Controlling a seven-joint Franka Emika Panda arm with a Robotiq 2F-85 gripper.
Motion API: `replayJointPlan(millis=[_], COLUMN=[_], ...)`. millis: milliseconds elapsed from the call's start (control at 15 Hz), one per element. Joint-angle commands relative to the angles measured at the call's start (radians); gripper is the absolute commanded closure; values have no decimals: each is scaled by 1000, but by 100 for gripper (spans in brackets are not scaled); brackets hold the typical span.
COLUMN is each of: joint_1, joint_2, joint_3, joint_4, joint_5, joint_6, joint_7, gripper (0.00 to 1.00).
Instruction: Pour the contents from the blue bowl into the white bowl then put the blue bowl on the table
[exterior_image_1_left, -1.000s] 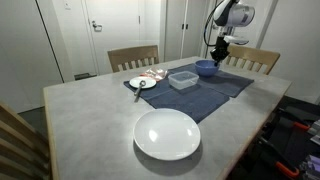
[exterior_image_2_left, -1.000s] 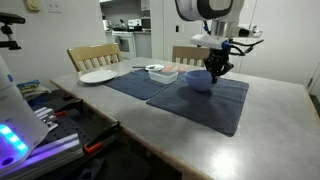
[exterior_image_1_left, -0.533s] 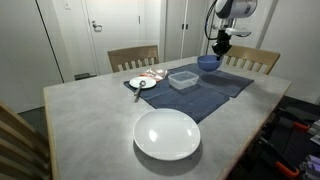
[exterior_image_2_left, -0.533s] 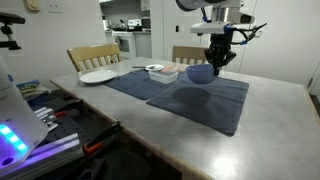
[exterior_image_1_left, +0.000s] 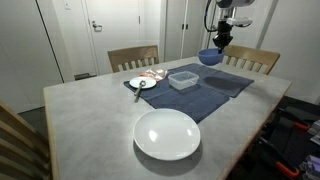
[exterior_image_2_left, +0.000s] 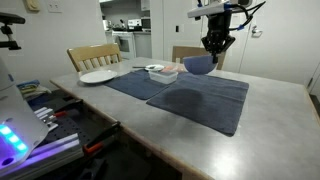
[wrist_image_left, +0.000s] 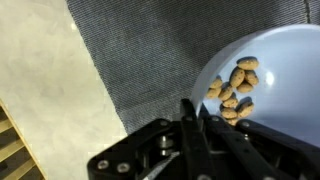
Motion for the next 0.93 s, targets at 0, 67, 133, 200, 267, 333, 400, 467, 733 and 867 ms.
replayJointPlan(millis=[0, 67, 133, 200, 267, 333, 400, 467, 733, 867], joint_1=[31, 35, 41, 45, 53, 60, 70, 79, 132, 158], joint_2=[-45, -49, -54, -59, -63, -66, -67, -68, -66, -56], joint_3=[-18, -16, -15, -14, -12, -9, -6, -4, 12, 18], joint_4=[12, 18, 25, 29, 35, 41, 45, 50, 65, 79], joint_5=[-48, -54, -64, -69, -80, -88, -98, -110, -160, -183], joint_6=[-92, -111, -136, -154, -177, -197, -212, -229, -286, -300], joint_7=[32, 34, 40, 42, 46, 47, 50, 50, 67, 93], gripper=[99, 99, 99, 99, 99, 99, 99, 99, 99, 99])
